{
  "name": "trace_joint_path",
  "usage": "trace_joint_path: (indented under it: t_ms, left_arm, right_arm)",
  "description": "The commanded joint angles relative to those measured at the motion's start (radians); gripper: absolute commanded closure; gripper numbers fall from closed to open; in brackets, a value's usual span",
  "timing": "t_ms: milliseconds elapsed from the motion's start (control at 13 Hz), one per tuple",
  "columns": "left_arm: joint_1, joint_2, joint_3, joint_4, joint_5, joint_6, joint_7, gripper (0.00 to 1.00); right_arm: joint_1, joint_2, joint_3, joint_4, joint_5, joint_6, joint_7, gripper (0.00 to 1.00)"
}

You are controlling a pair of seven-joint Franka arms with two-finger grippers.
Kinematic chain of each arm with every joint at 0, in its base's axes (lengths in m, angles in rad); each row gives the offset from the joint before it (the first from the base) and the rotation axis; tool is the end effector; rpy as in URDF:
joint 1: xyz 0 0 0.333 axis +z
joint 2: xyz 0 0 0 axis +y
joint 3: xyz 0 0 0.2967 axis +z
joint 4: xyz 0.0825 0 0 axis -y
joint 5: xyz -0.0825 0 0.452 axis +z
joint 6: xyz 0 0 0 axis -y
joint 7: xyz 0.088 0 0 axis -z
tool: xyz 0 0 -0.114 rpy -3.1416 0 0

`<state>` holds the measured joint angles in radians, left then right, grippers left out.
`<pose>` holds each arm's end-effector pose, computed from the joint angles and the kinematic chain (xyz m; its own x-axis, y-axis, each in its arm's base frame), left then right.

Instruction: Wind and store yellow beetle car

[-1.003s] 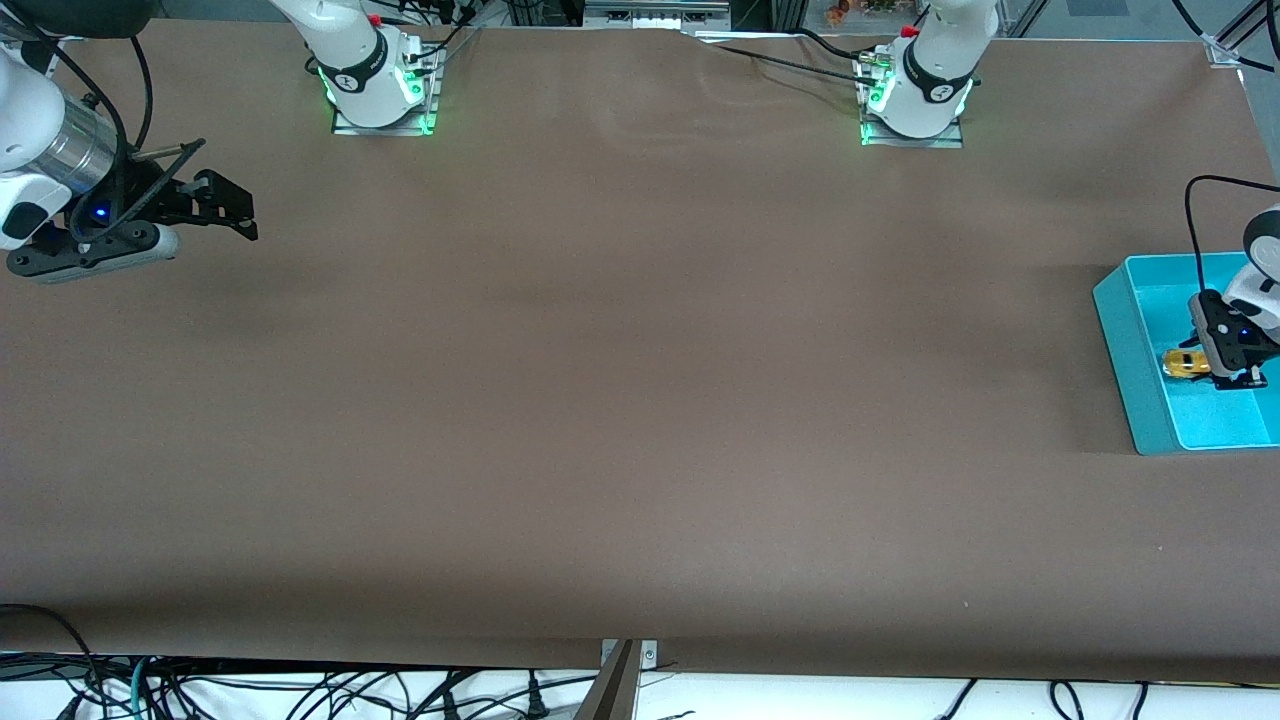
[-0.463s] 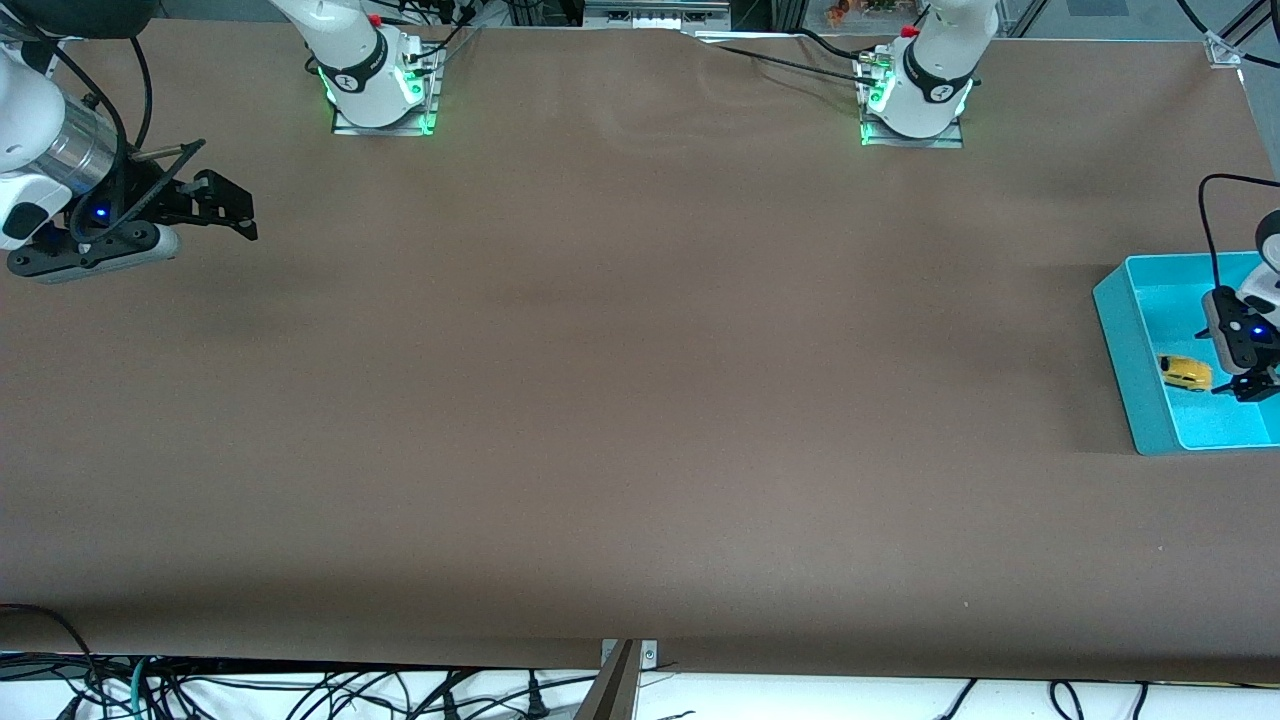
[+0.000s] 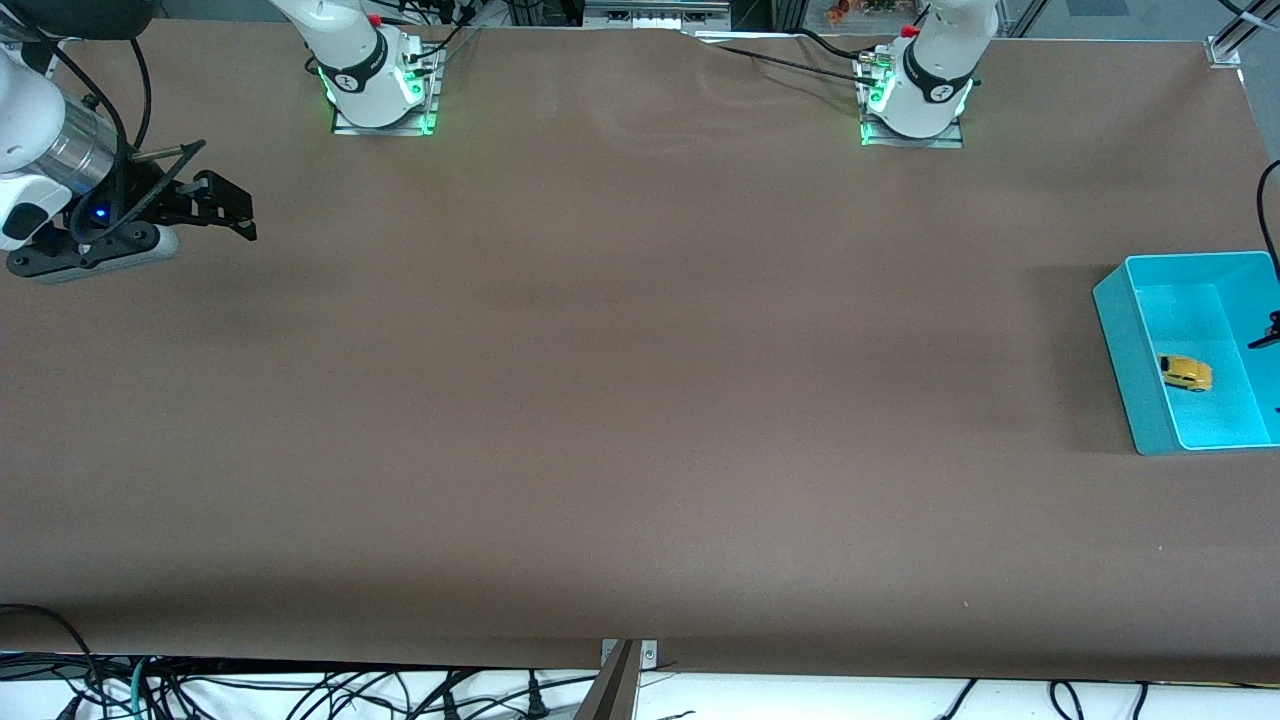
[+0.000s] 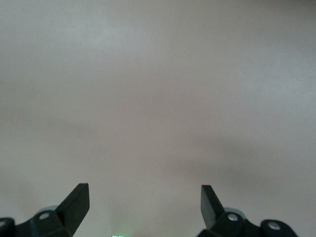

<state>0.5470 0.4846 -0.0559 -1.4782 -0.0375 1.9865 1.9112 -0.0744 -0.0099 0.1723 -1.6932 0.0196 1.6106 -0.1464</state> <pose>0.6611 0.3566 0.3494 0.1701 -0.9842 0.0493 -0.9841 -0.1722 -0.0426 0.6143 0.0629 0.5416 0.9681 0.2407 -0.0694 0.2393 -0.9705 -0.0282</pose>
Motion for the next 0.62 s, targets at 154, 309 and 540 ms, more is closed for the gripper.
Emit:
trace_joint_path:
  t_ms: [154,309,540]
  left_arm:
    - [-0.125,0.011,-0.019,0.118,-0.01,-0.145,-0.415,0.0]
    - [-0.18,0.011,-0.025,0.119,-0.013,-0.195,-0.608,0.0]
    - [-0.261,-0.024,-0.018,0.119,-0.019,-0.21,-0.854,0.0]
  right_arm:
    - [0.002,0.007,0.001,0.024,-0.013,-0.023,0.004,0.0]
    - [0.002,0.007,0.001,0.024,-0.013,-0.023,0.004,0.0]
    - [0.002,0.007,0.001,0.024,-0.013,-0.023,0.004,0.0]
